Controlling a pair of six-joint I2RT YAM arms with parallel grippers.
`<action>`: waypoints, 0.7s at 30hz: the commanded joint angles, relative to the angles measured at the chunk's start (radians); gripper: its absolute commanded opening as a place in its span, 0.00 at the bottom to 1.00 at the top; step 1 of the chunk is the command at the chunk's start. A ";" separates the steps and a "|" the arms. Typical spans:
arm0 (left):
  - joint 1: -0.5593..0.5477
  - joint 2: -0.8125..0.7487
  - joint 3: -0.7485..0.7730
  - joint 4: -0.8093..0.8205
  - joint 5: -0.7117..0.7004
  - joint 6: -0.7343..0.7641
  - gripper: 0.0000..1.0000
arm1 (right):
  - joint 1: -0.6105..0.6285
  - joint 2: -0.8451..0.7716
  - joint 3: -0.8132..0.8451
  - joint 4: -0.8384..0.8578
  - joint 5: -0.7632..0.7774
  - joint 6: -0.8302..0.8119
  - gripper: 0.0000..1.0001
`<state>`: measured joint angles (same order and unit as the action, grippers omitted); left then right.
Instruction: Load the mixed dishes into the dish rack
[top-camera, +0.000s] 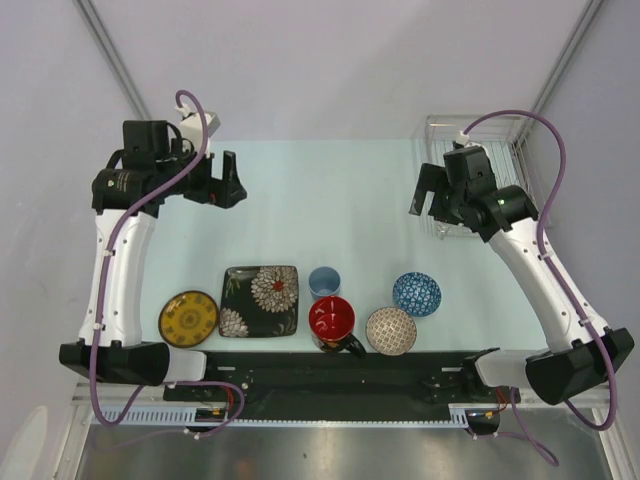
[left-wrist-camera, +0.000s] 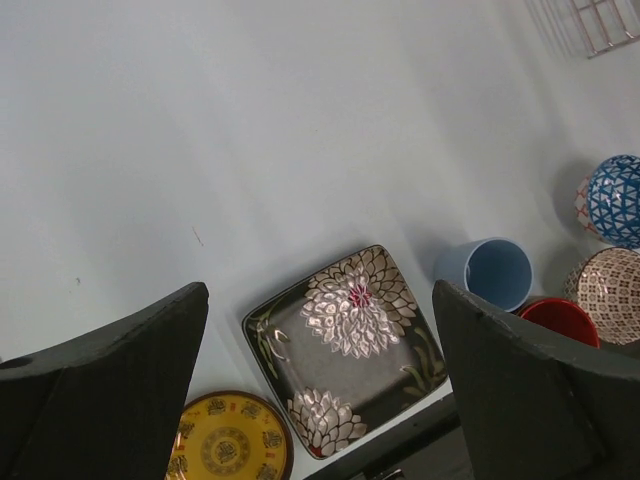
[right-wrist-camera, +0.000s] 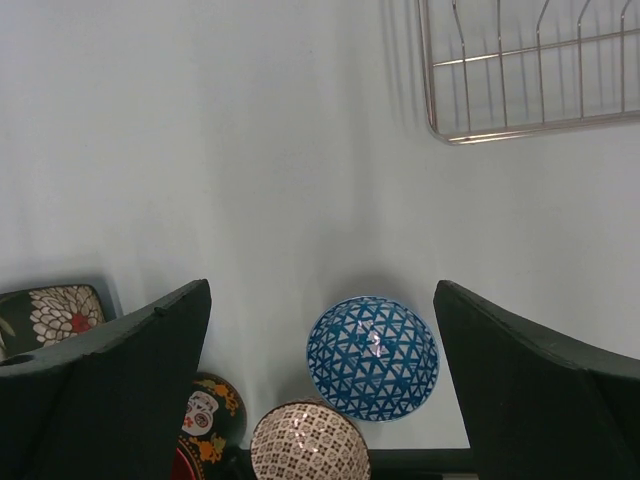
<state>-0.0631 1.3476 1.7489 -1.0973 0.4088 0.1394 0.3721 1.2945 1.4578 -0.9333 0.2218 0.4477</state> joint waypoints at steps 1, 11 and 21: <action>-0.001 -0.038 -0.011 0.073 -0.054 0.000 1.00 | -0.008 -0.009 0.003 0.036 0.040 -0.037 1.00; -0.001 -0.113 -0.123 0.142 -0.033 0.025 1.00 | -0.169 0.201 0.065 0.243 0.139 -0.115 0.93; 0.000 -0.116 -0.180 0.186 -0.041 0.032 1.00 | -0.199 0.471 0.154 0.352 0.106 -0.096 0.74</action>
<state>-0.0631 1.2423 1.5787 -0.9642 0.3679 0.1593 0.1699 1.6817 1.5089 -0.6678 0.3206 0.3611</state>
